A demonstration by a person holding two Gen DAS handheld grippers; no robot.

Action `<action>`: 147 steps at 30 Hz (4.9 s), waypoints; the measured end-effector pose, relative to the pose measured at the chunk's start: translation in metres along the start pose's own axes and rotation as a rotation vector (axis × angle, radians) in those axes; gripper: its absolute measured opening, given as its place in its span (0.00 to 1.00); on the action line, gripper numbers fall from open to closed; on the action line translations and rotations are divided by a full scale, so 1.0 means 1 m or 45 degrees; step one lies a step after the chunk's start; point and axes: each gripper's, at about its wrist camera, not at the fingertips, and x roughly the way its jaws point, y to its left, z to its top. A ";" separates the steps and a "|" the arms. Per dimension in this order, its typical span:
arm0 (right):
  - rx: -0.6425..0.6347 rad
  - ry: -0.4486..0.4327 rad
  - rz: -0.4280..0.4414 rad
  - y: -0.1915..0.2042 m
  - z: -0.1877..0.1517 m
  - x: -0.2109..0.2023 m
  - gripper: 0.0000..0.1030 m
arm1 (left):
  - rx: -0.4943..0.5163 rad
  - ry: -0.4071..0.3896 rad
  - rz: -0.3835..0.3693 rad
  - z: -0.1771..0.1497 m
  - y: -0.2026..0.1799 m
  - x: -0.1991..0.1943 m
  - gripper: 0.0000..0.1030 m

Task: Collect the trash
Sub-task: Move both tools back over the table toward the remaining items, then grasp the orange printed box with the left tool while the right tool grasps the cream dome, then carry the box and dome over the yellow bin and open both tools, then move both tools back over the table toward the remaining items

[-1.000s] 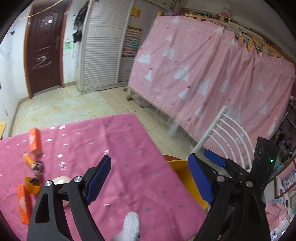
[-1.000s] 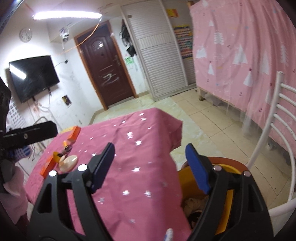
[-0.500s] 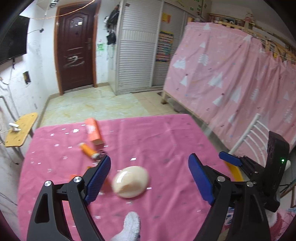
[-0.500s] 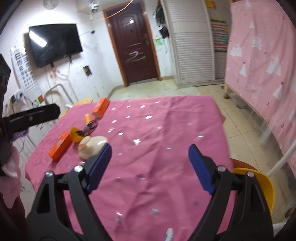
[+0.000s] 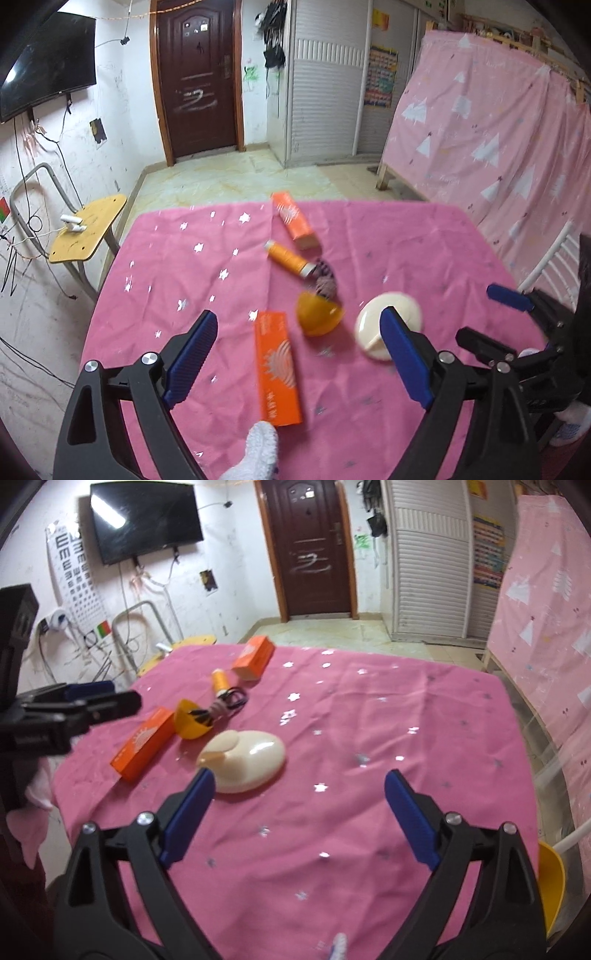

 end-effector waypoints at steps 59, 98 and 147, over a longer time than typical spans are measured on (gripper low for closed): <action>-0.013 -0.059 -0.059 0.015 0.032 -0.001 0.75 | 0.085 -0.015 -0.002 -0.014 -0.009 0.001 0.17; 0.604 -0.432 -0.446 -0.231 -0.084 -0.167 0.86 | 0.536 -0.024 -0.422 0.009 -0.316 -0.010 0.17; 0.504 -0.426 -0.374 -0.160 -0.032 -0.132 0.90 | 0.236 0.012 -0.561 0.025 -0.235 0.017 0.55</action>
